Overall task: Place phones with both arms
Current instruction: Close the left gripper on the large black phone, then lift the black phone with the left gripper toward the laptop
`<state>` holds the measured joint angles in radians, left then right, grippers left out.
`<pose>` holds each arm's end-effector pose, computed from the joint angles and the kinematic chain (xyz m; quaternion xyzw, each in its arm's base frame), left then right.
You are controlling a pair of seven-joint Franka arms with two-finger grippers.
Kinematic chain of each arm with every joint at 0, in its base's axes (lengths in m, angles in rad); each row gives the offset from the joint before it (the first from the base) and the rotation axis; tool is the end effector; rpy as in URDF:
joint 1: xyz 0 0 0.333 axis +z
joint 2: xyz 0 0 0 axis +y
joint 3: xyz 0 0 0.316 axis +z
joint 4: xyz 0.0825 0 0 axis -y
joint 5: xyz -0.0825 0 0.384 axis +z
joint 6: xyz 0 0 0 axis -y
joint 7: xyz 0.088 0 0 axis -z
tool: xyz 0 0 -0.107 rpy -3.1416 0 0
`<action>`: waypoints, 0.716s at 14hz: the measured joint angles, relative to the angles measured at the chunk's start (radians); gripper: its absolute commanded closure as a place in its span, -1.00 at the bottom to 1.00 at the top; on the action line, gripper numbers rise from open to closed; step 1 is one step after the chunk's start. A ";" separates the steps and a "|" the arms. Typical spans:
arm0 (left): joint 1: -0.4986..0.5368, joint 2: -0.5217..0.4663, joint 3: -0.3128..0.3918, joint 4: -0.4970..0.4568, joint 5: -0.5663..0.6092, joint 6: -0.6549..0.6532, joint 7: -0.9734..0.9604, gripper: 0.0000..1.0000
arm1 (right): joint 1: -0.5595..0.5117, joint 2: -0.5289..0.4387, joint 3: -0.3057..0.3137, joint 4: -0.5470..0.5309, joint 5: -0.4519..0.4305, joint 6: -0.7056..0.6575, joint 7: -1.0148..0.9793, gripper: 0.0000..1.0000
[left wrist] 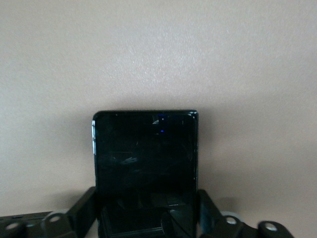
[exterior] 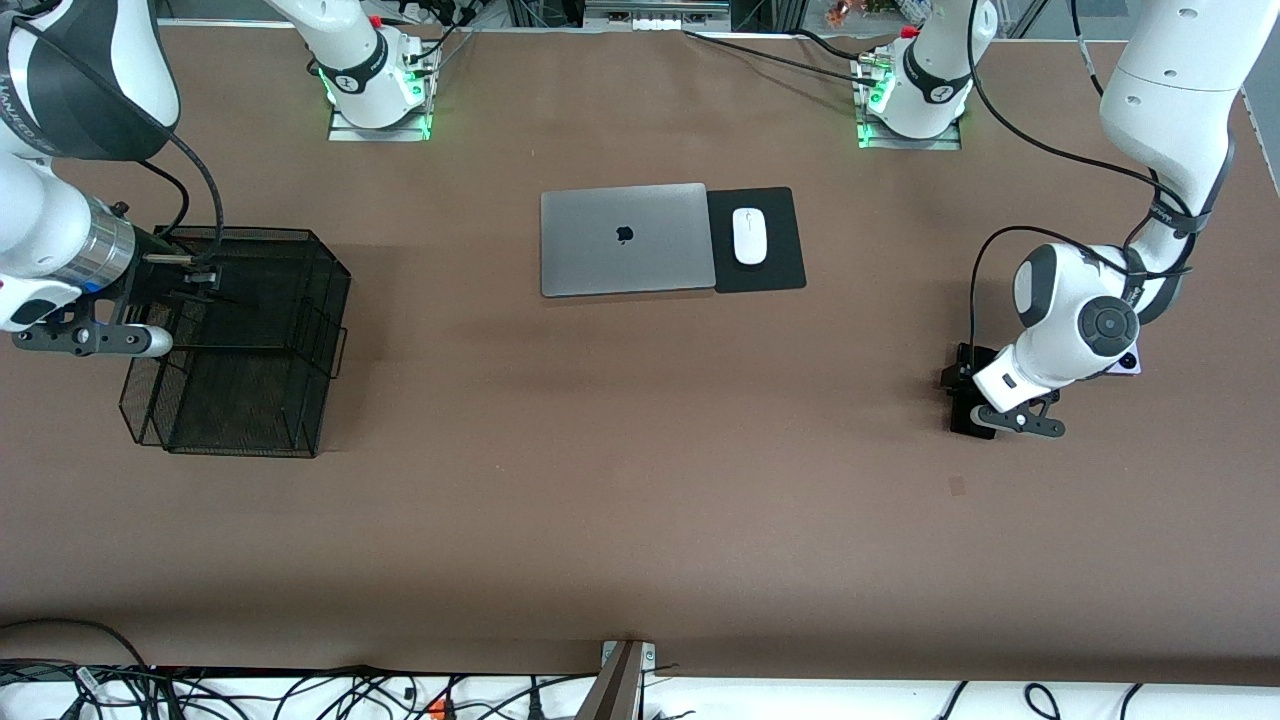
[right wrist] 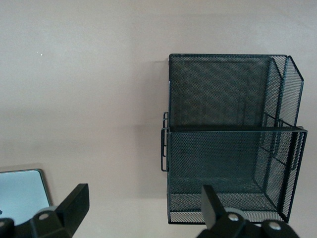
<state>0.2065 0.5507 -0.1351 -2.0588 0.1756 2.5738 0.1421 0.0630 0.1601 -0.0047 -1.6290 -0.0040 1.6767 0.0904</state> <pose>0.5851 0.0385 0.1629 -0.9948 0.1005 0.0143 0.0092 0.5990 0.0347 0.5130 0.9983 -0.0157 -0.0558 0.0065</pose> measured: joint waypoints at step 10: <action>-0.006 0.008 -0.006 0.036 0.000 -0.020 -0.019 0.70 | 0.000 0.000 0.000 0.000 0.000 -0.001 0.000 -1.00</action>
<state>0.2004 0.5586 -0.1415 -2.0229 0.1756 2.5537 0.1236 0.0631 0.1601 -0.0047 -1.6291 -0.0040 1.6762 0.0904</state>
